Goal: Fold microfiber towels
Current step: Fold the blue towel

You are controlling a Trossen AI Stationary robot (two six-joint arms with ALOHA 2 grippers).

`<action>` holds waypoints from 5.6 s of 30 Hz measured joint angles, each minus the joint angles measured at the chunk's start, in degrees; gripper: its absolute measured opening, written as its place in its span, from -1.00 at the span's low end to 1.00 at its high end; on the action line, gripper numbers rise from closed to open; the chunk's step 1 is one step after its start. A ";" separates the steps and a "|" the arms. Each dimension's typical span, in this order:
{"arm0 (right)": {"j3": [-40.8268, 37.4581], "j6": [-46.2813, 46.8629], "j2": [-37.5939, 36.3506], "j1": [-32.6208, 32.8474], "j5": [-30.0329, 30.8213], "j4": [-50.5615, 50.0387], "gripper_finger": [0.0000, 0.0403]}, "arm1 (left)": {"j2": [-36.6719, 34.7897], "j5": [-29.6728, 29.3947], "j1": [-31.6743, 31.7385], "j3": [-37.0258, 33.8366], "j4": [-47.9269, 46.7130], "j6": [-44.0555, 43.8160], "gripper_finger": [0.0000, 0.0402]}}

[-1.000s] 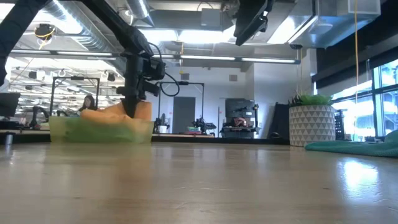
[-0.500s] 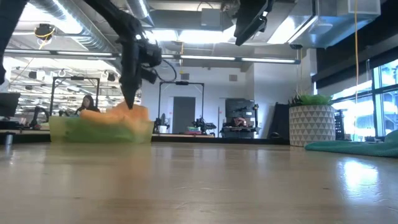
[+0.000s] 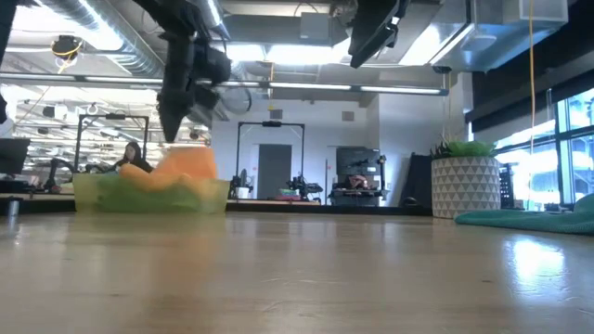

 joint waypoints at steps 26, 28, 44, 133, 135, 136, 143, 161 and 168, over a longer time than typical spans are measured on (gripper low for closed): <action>0.00 4.44 -0.26 1.22 -0.49 2.19 -0.14 | -8.61 -10.45 4.51 -22.02 14.46 1.10 0.12; 0.00 4.53 -0.26 1.22 -0.50 2.17 -0.14 | -8.61 -8.97 5.23 -22.02 14.76 2.13 0.09; -3.28 15.89 -0.33 -0.06 4.83 -12.23 -0.19 | -12.75 0.13 3.75 -15.06 10.85 -5.24 -0.03; -49.75 8.65 -0.52 -30.41 -27.68 8.60 -0.21 | -27.80 -8.90 -47.14 -9.16 29.17 -62.27 -0.04; -49.57 12.13 -0.52 -29.06 -28.54 11.45 -0.21 | -27.80 -9.46 -47.14 -9.16 29.16 -60.16 -0.04; -49.27 12.84 -0.52 -28.32 -28.09 11.59 -0.21 | -27.81 -9.48 -47.14 -9.16 29.16 -59.61 -0.04; -47.95 16.95 -0.72 -23.49 -25.81 18.73 -0.21 | -28.32 -9.23 -47.14 -9.19 28.59 -56.45 -0.04; -30.03 28.39 5.06 -9.98 -28.48 42.48 -0.21 | -28.35 -5.16 -47.16 -9.19 25.25 -53.24 -0.04; -31.20 33.66 -7.72 -8.20 -5.44 24.64 -0.25 | -28.35 -4.11 -47.23 -9.19 25.32 -53.24 -0.04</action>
